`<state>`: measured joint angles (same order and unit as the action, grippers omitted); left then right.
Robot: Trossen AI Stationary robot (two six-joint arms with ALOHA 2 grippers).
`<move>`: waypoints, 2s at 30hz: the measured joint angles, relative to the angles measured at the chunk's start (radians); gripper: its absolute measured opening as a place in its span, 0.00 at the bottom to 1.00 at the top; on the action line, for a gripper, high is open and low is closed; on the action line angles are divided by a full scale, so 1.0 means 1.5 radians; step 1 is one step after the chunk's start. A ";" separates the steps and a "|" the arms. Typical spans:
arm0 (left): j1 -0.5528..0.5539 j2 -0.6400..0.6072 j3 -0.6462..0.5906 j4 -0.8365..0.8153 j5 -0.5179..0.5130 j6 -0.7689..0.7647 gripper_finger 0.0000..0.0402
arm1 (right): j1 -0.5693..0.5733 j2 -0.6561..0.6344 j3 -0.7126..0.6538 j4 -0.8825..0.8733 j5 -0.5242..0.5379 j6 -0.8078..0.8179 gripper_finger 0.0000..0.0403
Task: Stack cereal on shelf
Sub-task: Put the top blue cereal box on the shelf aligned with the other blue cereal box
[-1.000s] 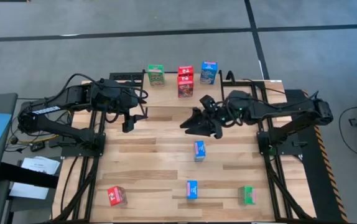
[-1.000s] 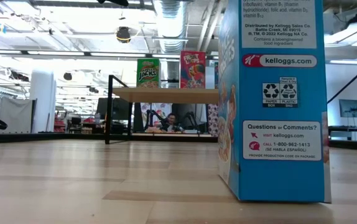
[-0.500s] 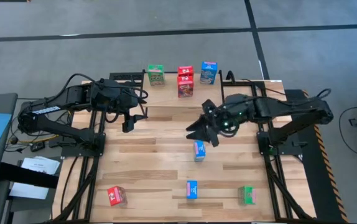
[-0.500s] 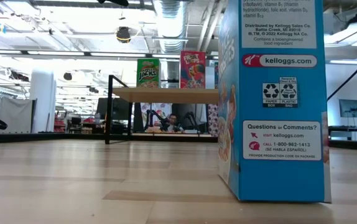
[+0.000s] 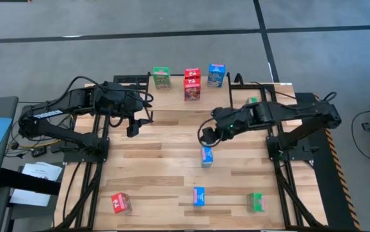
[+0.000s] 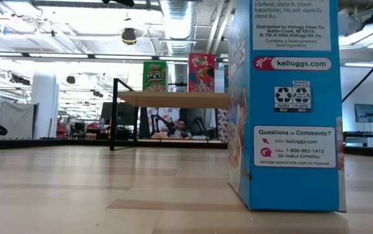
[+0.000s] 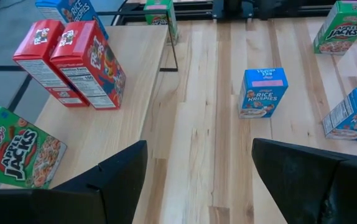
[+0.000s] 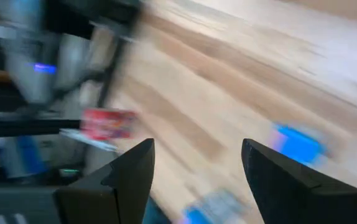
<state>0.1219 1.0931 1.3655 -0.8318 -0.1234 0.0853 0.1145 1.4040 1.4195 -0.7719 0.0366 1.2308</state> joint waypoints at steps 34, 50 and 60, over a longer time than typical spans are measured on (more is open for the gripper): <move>0.000 0.000 0.000 -0.005 -0.015 0.001 0.69 | 0.027 0.160 0.002 -0.145 -0.006 0.032 0.66; 0.000 0.000 0.000 -0.007 -0.015 0.000 0.69 | 0.028 0.201 0.003 -0.126 -0.001 0.017 0.66; 0.000 0.000 0.000 -0.013 -0.015 0.000 0.69 | 0.028 0.207 0.003 -0.135 0.006 0.028 0.66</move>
<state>0.1217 1.0935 1.3655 -0.8513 -0.1461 0.0856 0.1558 1.7142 1.4242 -0.9741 0.0455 1.2731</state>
